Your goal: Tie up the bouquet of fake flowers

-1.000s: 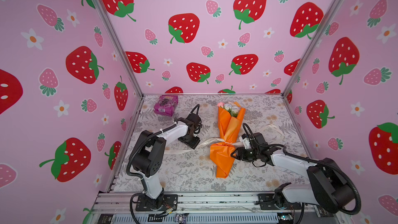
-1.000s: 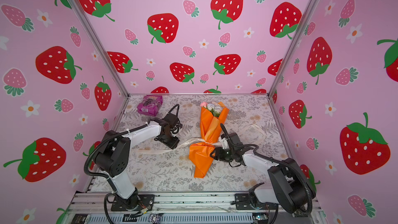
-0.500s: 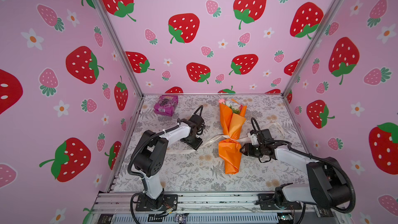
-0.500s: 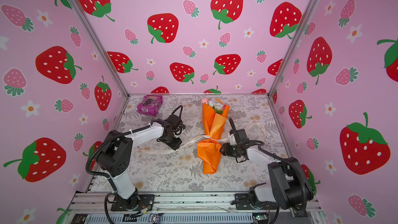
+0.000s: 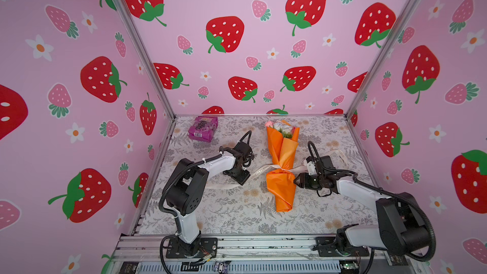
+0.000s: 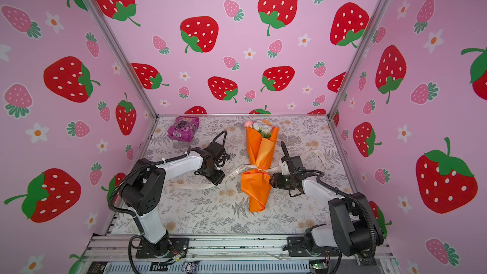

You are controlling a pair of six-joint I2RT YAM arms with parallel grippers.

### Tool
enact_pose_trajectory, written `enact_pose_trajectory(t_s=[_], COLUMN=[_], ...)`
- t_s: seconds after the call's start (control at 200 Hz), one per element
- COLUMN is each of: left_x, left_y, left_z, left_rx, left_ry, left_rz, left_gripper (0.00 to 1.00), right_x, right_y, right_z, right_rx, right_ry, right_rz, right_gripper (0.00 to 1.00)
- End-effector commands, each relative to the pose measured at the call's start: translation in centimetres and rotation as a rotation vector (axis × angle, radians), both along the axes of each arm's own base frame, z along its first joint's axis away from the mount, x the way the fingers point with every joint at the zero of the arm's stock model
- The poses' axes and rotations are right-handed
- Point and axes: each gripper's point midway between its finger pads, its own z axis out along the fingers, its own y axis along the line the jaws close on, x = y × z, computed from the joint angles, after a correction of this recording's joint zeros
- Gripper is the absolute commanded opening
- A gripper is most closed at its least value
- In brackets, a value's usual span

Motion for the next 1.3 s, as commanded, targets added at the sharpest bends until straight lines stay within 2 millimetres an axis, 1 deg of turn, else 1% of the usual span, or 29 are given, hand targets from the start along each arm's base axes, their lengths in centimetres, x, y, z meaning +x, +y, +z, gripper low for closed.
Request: enact_pose_trajectory(t_s=[0.0, 0.21, 0.335, 0.365, 0.475, 0.595, 0.7, 0.855, 0.94, 0.96, 1.091, 1.151, 1.181, 1.296], left_x=[-1.0, -1.9, -2.3, -2.6, -2.9, -3.5, -3.7, -4.4, -4.8, -4.6, -4.6, -4.6, -4.6, -4.0], left_y=[-1.1, -1.5, -1.7, -2.1, -2.3, -3.3, -3.4, -3.1, -3.2, -2.8, -2.2, -1.9, -1.9, -2.1], left_z=[0.6, 0.8, 1.6, 1.8, 2.1, 2.5, 2.1, 0.8, 0.1, -0.2, -1.1, -1.3, -1.2, -0.4], left_rx=[-0.053, -0.065, -0.077, -0.103, -0.123, -0.165, -0.148, -0.074, -0.036, -0.007, 0.065, 0.086, 0.087, 0.07], left_ry=[0.037, 0.063, 0.07, 0.08, 0.082, 0.098, 0.103, 0.138, 0.153, 0.144, 0.141, 0.139, 0.135, 0.095], left_rz=[-0.05, -0.059, -0.061, -0.069, -0.068, -0.089, -0.096, -0.126, -0.151, -0.153, -0.164, -0.167, -0.167, -0.155], left_gripper=[0.63, 0.62, 0.62, 0.62, 0.62, 0.62, 0.62, 0.61, 0.58, 0.57, 0.51, 0.42, 0.39, 0.22], right_x=[0.2, 0.2, 0.1, 0.1, 0.0, 0.1, 0.1, 0.2, 0.2, 0.2, 0.2, 0.1, 0.1, 0.2], right_y=[-0.1, 0.0, -0.1, -0.1, -0.1, -0.1, -0.1, 0.0, 0.0, 0.0, 0.0, -0.1, -0.1, -0.1], right_z=[0.3, 0.3, 0.3, 0.3, 0.2, 0.3, 0.4, 0.5, 0.5, 0.5, 0.4, 0.4, 0.4, 0.4], right_rx=[-0.007, -0.006, -0.007, -0.008, -0.006, -0.002, -0.002, -0.001, -0.001, 0.0, -0.003, -0.003, -0.003, -0.007], right_ry=[-0.001, 0.002, 0.003, 0.002, 0.007, 0.002, 0.002, 0.0, -0.001, 0.0, 0.002, 0.001, 0.001, -0.002], right_rz=[0.005, 0.007, 0.007, 0.006, 0.005, 0.002, 0.002, 0.004, 0.005, 0.005, 0.005, 0.003, 0.003, 0.0], right_gripper=[0.55, 0.55, 0.55, 0.55, 0.56, 0.56, 0.56, 0.56, 0.56, 0.56, 0.56, 0.56, 0.56, 0.56])
